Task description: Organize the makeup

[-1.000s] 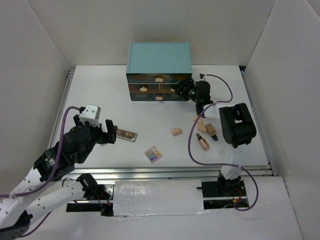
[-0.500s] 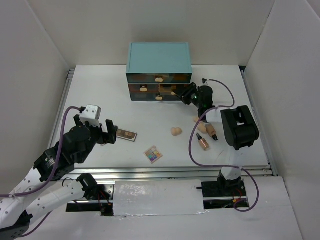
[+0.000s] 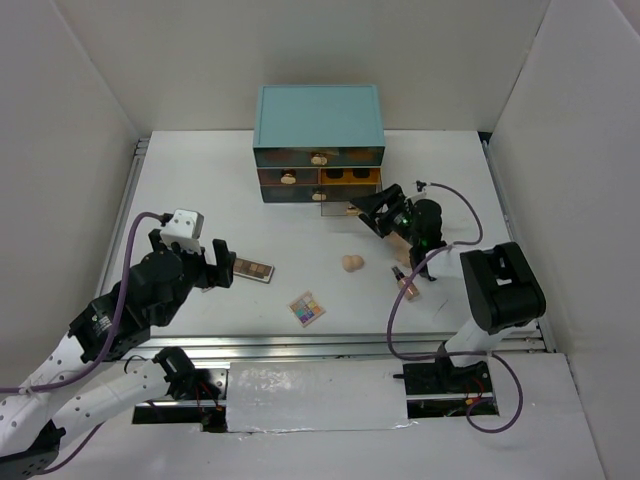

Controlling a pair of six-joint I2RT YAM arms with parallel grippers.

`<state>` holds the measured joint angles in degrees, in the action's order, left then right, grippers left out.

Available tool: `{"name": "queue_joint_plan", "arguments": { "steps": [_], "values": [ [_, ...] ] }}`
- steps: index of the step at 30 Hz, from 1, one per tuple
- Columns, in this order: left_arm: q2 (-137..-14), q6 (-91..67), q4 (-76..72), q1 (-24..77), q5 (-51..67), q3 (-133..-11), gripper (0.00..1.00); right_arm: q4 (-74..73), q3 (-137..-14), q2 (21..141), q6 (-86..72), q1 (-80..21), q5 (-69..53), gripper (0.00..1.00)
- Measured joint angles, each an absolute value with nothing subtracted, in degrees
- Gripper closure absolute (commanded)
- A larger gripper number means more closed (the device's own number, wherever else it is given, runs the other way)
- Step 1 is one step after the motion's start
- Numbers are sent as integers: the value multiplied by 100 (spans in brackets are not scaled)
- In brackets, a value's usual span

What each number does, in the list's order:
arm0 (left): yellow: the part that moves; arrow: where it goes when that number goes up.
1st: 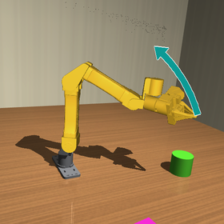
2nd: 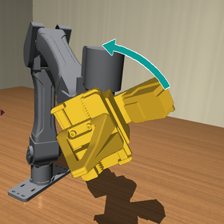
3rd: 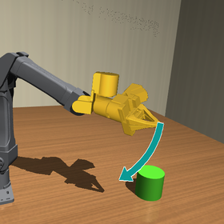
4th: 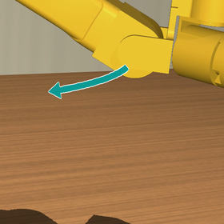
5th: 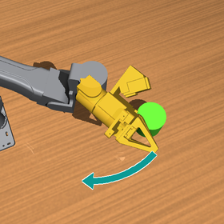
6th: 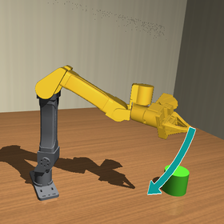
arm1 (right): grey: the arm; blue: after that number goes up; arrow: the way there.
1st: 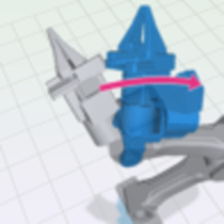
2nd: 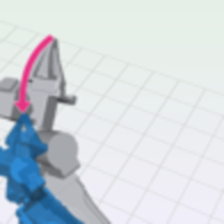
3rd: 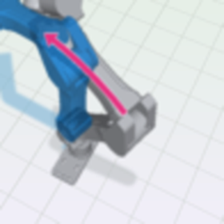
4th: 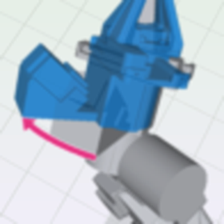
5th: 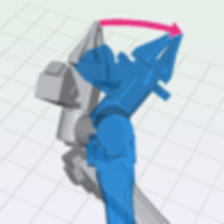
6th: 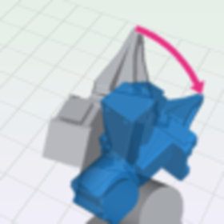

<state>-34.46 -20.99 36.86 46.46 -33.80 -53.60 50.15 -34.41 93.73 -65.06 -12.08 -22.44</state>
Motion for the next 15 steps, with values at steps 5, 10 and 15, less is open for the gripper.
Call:
{"name": "queue_joint_plan", "arguments": {
  "steps": [5,10,15],
  "values": [
    [-3500,-2104,3684,4663,-3376,-5360,1,4646,-3345,8582,-6305,-1194,-2338,2],
    [-3680,-2108,3684,4665,-3284,-5360,1,3730,-3146,7212,-5881,-1194,-2185,0],
    [-3889,-2126,3660,4665,-3026,-5360,1,2165,-3030,5889,-5266,-1194,-1586,0]
  ]
}}
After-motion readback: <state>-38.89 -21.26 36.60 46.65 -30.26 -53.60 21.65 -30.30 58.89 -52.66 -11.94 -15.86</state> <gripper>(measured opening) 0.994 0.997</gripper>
